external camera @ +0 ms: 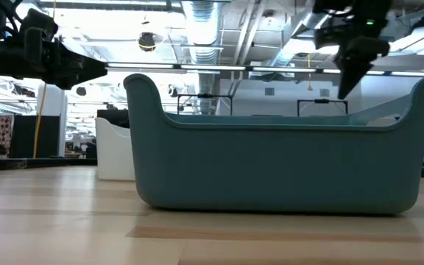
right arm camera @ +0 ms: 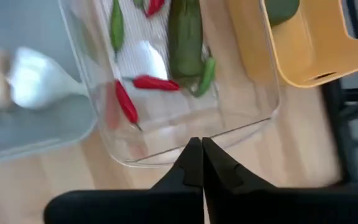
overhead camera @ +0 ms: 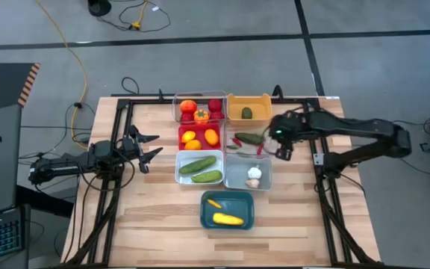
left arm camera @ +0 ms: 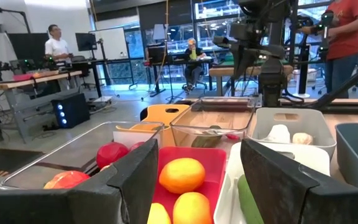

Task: Sort produce into baskets
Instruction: Return to Home Position

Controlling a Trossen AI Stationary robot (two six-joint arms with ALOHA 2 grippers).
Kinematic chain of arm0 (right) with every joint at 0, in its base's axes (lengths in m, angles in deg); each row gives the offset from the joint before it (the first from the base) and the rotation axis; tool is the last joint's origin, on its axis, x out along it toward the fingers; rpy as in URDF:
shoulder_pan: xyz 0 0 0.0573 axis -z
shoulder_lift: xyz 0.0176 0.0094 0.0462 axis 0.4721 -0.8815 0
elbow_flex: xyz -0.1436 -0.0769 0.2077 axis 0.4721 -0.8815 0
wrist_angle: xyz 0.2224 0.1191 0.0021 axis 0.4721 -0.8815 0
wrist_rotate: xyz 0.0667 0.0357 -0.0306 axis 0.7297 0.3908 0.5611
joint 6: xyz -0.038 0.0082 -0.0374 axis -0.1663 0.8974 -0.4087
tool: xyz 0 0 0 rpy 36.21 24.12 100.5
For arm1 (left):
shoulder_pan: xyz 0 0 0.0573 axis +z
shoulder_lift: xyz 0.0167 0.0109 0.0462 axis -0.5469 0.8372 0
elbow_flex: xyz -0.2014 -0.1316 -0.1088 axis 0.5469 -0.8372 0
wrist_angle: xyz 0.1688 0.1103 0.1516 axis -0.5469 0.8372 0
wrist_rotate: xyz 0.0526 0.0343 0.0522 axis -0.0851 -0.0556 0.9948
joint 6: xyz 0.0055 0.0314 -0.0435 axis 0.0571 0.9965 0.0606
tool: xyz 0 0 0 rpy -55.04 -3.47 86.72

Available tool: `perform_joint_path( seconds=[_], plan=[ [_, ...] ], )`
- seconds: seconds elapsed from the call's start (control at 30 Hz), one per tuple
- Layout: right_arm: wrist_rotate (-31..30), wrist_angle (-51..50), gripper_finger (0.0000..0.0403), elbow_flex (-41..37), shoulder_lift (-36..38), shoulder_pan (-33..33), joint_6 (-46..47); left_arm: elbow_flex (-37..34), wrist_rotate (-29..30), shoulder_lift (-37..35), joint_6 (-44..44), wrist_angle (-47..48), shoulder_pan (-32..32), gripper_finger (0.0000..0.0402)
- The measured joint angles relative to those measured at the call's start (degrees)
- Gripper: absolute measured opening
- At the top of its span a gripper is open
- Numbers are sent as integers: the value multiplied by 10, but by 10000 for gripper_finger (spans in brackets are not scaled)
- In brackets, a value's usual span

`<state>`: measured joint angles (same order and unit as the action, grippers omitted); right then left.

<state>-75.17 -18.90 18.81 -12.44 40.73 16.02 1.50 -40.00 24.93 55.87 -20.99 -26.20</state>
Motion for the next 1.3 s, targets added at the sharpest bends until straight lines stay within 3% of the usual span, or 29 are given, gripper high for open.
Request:
perform_joint_path(
  seconds=[0.17,0.33,0.53,0.73,1.07,1.3],
  plan=[
    [69,136,56,-125,127,12,32,0,0,0,-5,0,0,217],
    [113,293,43,-246,222,9,42,0,0,0,-6,0,0,217],
    [163,484,21,-343,282,10,44,0,0,0,-6,0,0,217],
    [203,624,39,-432,322,10,15,0,0,0,-6,0,0,217],
    [208,716,21,-552,428,11,33,0,0,0,-6,0,0,217],
    [208,689,34,-569,503,11,26,0,0,0,-6,0,0,217]
  ],
)
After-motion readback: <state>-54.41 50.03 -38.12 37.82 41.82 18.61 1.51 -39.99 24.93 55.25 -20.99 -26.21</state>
